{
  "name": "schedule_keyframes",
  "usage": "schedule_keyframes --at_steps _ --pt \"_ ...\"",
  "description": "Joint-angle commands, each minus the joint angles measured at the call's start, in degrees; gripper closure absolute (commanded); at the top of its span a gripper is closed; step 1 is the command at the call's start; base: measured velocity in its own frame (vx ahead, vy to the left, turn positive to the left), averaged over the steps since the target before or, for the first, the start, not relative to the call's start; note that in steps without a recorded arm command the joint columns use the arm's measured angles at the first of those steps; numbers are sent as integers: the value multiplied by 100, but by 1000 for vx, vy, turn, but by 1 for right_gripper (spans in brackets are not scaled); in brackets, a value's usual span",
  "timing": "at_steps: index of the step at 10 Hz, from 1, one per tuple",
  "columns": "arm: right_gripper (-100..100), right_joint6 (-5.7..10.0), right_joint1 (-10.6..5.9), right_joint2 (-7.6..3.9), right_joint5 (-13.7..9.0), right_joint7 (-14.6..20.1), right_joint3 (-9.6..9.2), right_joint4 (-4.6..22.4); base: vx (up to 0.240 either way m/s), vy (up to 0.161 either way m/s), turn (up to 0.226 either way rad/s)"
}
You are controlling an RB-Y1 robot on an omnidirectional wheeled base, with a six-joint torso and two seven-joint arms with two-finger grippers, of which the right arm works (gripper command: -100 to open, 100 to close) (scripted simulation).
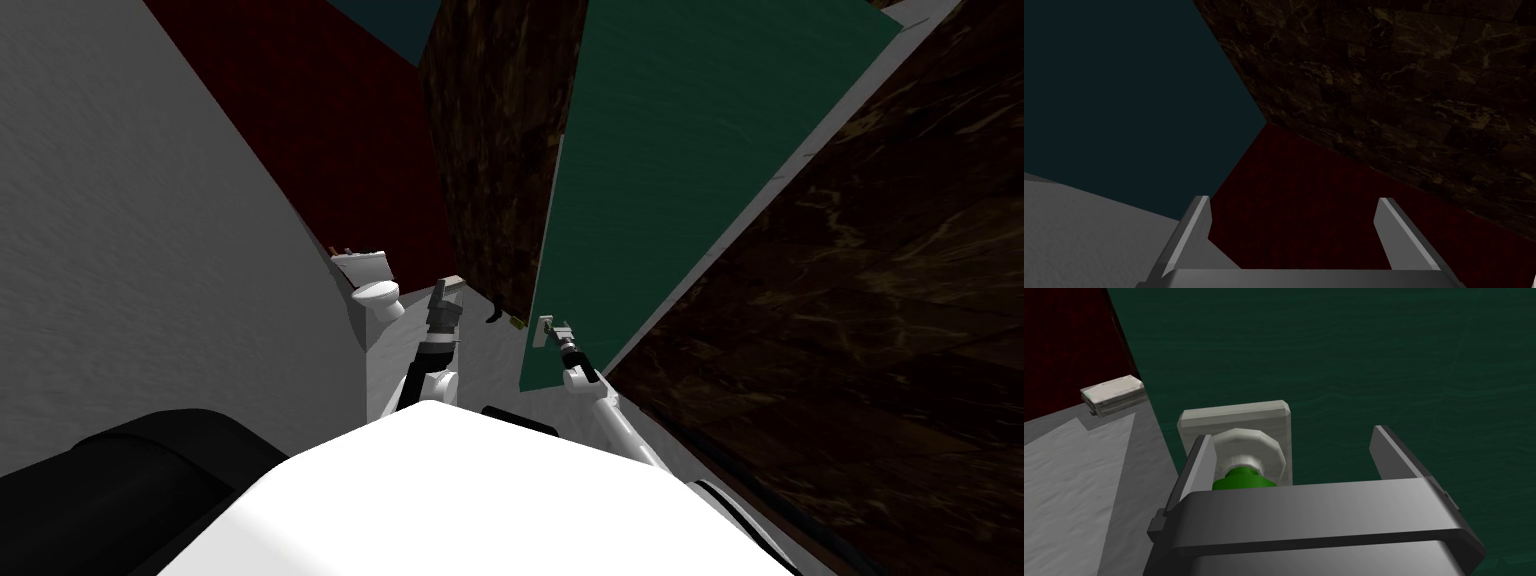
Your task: Pull the door open
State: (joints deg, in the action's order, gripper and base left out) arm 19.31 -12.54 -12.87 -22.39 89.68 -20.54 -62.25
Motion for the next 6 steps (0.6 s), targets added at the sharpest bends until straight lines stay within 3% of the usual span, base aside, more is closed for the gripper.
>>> schedule_keyframes --at_steps 1,2,3,6 --pt "100 14 84 -190 -24 1 166 102 4 7 13" --pt "100 14 84 -190 -24 1 166 102 13 -11 -26" --pt "100 172 165 -98 -41 36 100 9 10 41 -83" --pt "100 287 249 -154 -66 55 162 46 14 40 -76"
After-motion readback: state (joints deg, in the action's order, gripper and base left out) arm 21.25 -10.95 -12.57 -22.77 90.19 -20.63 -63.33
